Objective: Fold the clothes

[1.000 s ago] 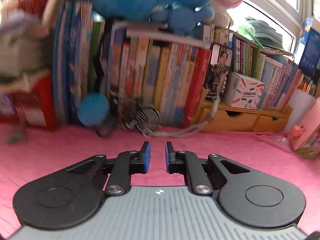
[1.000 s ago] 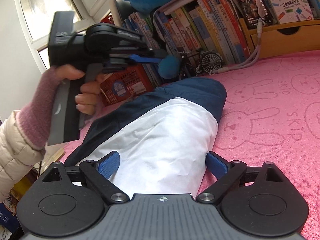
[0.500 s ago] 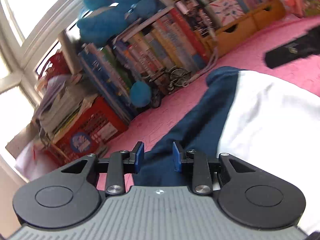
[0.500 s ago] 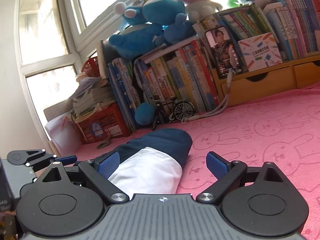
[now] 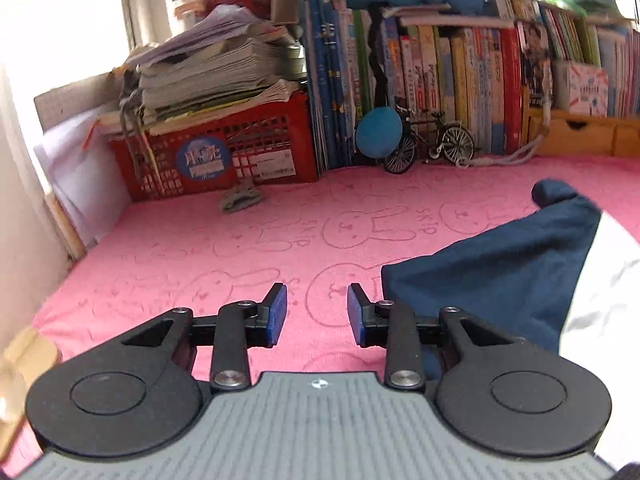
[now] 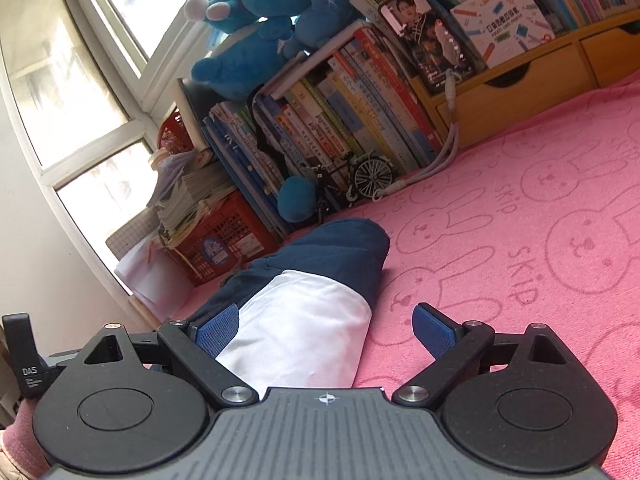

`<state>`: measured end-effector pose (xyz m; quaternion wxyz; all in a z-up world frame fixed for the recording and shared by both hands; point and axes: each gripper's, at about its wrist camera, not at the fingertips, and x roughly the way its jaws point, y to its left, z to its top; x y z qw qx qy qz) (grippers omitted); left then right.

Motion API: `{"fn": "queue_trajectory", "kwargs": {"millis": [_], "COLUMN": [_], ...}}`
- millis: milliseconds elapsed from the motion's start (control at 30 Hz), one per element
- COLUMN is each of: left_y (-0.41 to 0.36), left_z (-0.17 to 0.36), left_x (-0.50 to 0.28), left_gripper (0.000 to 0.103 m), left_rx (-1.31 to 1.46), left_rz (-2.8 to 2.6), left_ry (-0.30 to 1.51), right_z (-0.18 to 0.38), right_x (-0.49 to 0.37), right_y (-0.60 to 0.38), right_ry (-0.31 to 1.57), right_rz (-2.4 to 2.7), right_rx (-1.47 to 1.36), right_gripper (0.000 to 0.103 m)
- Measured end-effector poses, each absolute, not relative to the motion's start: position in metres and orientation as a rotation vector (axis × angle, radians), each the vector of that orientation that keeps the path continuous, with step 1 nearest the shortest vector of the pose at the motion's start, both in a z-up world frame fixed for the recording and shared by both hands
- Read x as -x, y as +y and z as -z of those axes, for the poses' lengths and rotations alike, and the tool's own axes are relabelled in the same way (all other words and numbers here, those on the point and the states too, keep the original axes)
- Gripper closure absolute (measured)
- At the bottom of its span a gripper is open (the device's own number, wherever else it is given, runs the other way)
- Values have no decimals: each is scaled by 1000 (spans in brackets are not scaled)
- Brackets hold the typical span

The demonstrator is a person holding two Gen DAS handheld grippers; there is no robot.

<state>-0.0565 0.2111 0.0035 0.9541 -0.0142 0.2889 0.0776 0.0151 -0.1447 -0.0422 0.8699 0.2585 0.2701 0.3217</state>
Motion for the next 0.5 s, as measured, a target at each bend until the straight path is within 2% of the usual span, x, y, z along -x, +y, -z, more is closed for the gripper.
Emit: {"fn": "queue_trajectory", "kwargs": {"millis": [67,133,267,500], "left_y": [226,241,254,261], "left_z": [-5,-6,11,41], "left_x": [75,94,107,90], "left_gripper": [54,45,38,34], "left_rx": [166,301,476,684], "left_rz": [-78,6,120,251], "left_ry": [605,621,669,731], "right_z": [45,48,50,49], "right_x": [-20,-24,-27,-31], "right_y": [-146,-146,-141,-127], "right_ry": [598,635,680,721], "right_rz": [-711,-746,-749,-718], "right_rx": [-577,-604,-599,-537], "right_gripper": [9,9,9,7]}}
